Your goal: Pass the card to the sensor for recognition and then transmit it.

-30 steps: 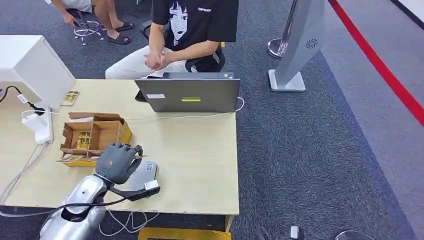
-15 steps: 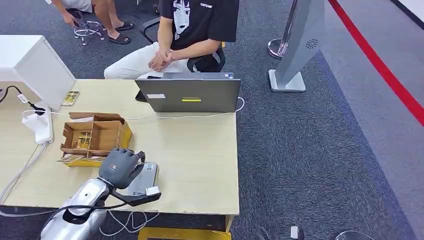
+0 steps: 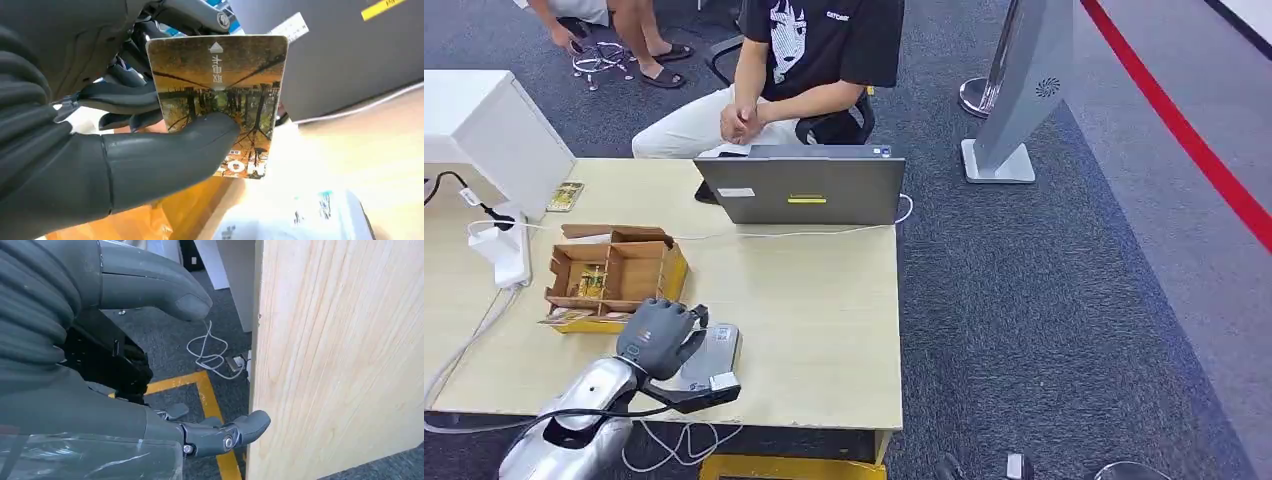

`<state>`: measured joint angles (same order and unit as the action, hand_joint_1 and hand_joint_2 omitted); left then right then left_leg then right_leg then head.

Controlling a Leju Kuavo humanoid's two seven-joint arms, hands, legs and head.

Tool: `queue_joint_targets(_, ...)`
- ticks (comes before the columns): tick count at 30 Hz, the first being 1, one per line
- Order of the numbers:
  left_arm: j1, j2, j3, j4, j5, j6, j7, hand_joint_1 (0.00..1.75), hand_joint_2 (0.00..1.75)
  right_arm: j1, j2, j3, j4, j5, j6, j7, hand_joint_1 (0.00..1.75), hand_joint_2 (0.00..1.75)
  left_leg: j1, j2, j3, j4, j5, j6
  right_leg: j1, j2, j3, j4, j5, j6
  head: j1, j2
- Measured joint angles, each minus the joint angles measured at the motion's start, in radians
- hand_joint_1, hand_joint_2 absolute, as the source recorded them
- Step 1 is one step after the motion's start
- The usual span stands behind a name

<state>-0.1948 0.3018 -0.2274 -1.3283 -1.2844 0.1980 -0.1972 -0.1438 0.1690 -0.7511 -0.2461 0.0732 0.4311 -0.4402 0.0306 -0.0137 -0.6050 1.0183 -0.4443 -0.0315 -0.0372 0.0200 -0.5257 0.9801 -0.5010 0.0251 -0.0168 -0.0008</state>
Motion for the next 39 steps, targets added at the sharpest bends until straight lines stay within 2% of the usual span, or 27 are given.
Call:
queue_joint_targets(15, 0.000, 0.009, -0.001, 0.023, 0.003, -0.012, 0.003, 1.75, 1.75, 0.000, 0.000, 0.000, 0.000, 0.000, 0.000, 0.000, 0.00, 1.75, 0.000, 0.000, 0.000, 0.000, 0.000, 0.000, 0.000, 0.000, 0.000, 0.000, 0.000, 0.000, 0.000, 0.000)
queue_joint_targets(18, -0.001, 0.022, -0.003, 0.034, 0.007, -0.042, 0.014, 1.75, 1.75, 0.000, 0.000, 0.000, 0.000, 0.000, 0.000, 0.000, 0.00, 1.75, 0.000, 0.000, 0.000, 0.000, 0.000, 0.000, 0.000, 0.000, 0.000, 0.000, 0.000, 0.000, 0.000, 0.000)
queue_joint_targets(26, -0.005, 0.043, -0.006, 0.063, 0.021, -0.043, 0.009, 1.75, 1.75, 0.000, 0.000, 0.000, 0.000, 0.000, 0.001, 0.000, 0.00, 1.75, 0.000, 0.000, 0.000, 0.000, 0.000, 0.000, 0.000, 0.000, 0.000, 0.000, 0.000, 0.000, 0.000, 0.000)
queue_joint_targets(29, -0.007, 0.038, -0.006, 0.064, 0.027, 0.030, 0.018, 1.75, 1.75, 0.000, 0.000, 0.000, 0.000, 0.000, 0.001, -0.002, 0.00, 1.75, 0.000, 0.000, 0.000, 0.000, 0.000, 0.000, 0.000, 0.000, 0.000, 0.000, 0.000, 0.000, 0.000, 0.000)
queue_joint_targets(33, -0.013, 0.005, 0.001, 0.055, 0.003, 0.068, 0.050, 1.75, 1.75, 0.000, 0.000, 0.000, 0.000, 0.002, 0.001, -0.002, 0.00, 1.75, 0.000, 0.000, 0.000, 0.000, 0.001, 0.001, 0.000, 0.000, 0.000, 0.000, 0.001, 0.000, 0.000, 0.000)
queue_joint_targets(37, -0.042, -0.036, 0.053, 0.021, 0.004, 0.121, 0.053, 1.75, 1.75, -0.001, 0.000, 0.000, 0.000, 0.011, 0.000, 0.001, 0.00, 1.75, 0.000, 0.000, 0.000, 0.000, 0.002, 0.001, 0.000, 0.000, 0.000, 0.000, 0.001, 0.000, 0.000, 0.000)
queue_joint_targets(39, -0.060, -0.060, 0.104, -0.013, -0.003, 0.140, 0.043, 1.75, 1.75, 0.000, 0.000, 0.000, 0.000, 0.015, 0.000, 0.004, 0.00, 1.75, 0.000, 0.000, 0.000, 0.000, 0.002, 0.001, 0.000, 0.000, 0.000, 0.000, 0.001, 0.000, 0.000, 0.000)
